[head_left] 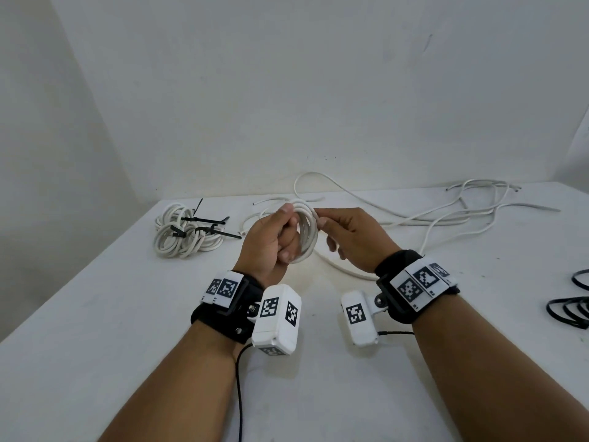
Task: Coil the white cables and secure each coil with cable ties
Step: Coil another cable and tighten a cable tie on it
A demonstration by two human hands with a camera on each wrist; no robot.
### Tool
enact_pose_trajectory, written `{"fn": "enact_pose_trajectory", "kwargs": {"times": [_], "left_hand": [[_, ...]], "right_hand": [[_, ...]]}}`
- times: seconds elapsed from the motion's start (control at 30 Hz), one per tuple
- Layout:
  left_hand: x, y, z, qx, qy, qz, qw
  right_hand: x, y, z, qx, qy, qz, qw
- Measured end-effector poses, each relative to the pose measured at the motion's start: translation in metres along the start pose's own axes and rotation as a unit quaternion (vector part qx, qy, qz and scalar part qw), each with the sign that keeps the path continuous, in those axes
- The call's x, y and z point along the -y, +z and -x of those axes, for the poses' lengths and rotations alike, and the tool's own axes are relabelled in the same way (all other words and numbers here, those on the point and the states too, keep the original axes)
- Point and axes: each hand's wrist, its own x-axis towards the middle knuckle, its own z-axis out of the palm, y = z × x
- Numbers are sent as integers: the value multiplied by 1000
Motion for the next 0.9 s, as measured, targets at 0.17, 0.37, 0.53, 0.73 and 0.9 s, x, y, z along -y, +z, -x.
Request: {"fn": "enact_pose_trajectory", "kwargs": {"times": [0.17, 0.37, 0.53, 0.73, 0.9], "left_hand": [[7, 1, -1, -21, 21, 22, 999], [8, 13, 1, 17, 8, 47, 999], [7, 10, -1, -22, -35, -55, 998], [4, 7, -4, -85, -93, 133, 983], [5, 9, -4, -205, -51, 58, 976]], "right_hand": [[4, 10, -1, 16, 11, -43, 999], [-6, 1, -4, -22, -14, 20, 999], [-3, -6, -3, -52, -46, 113, 991], [0, -1, -2, -16, -69, 200, 977], [8, 23, -7, 11, -41, 198, 979]]}}
